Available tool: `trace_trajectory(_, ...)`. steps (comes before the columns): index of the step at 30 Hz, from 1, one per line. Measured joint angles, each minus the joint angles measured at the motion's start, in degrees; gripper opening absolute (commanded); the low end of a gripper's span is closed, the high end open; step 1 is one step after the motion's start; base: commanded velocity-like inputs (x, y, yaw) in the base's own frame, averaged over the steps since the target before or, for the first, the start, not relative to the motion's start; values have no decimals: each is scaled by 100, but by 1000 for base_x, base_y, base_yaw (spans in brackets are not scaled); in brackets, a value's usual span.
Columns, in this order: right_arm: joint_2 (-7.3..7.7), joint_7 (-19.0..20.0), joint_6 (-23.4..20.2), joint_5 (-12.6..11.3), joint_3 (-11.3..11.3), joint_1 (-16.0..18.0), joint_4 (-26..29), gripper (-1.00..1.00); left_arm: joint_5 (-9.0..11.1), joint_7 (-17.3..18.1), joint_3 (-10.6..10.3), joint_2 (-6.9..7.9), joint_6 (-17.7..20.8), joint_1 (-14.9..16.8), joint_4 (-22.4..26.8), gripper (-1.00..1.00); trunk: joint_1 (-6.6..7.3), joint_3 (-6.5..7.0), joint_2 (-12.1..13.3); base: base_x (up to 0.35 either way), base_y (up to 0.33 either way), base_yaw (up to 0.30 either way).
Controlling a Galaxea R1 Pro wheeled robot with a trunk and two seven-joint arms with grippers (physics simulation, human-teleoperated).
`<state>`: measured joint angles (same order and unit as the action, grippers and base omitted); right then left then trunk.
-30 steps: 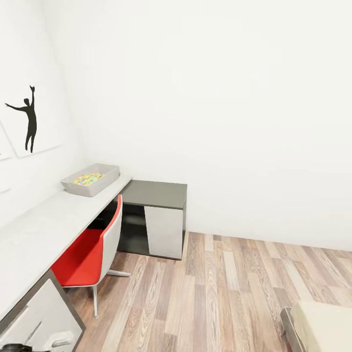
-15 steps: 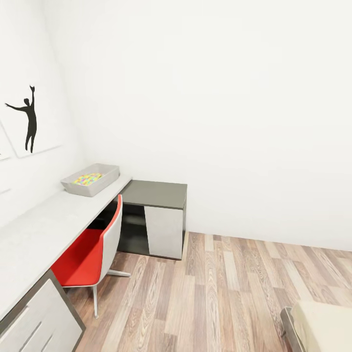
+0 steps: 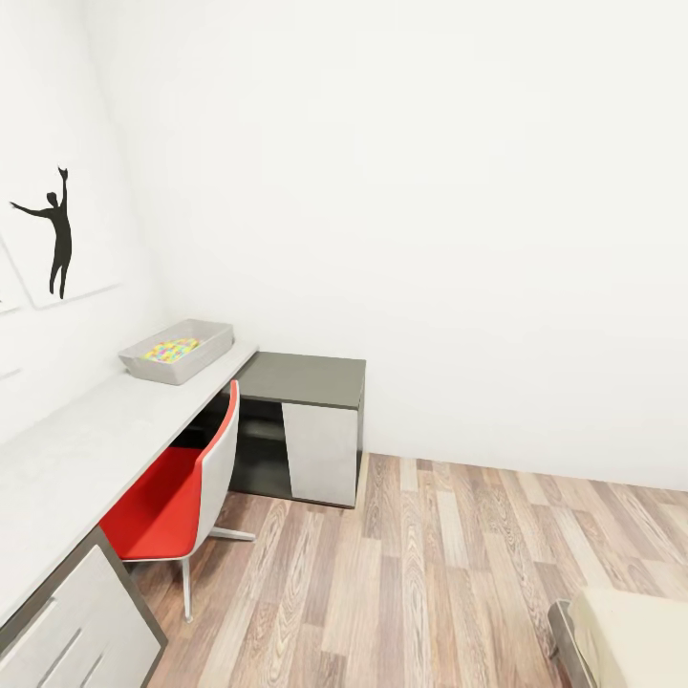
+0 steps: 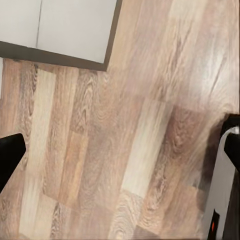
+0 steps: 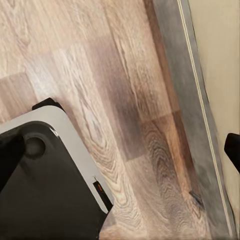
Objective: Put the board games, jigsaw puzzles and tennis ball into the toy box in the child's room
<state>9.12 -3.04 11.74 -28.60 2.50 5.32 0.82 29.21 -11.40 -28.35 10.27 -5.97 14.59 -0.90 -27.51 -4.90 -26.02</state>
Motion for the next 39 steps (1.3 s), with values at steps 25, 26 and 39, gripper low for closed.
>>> trace_trajectory(25,-713,-10,517,-158,-135,5,-4,100,13,-37,16,-1158,-12,-28,-3,100,0,0,0,0,0,0)
trace_trajectory(26,-694,-9,574,-160,-138,6,0,100,13,-39,14,-1152,-10,-29,-4,100,0,0,0,0,0,0)
trace_trajectory(39,-370,-16,974,-142,-113,-5,-30,100,3,-43,2,-1139,-14,-33,-6,100,0,0,0,0,0,0)
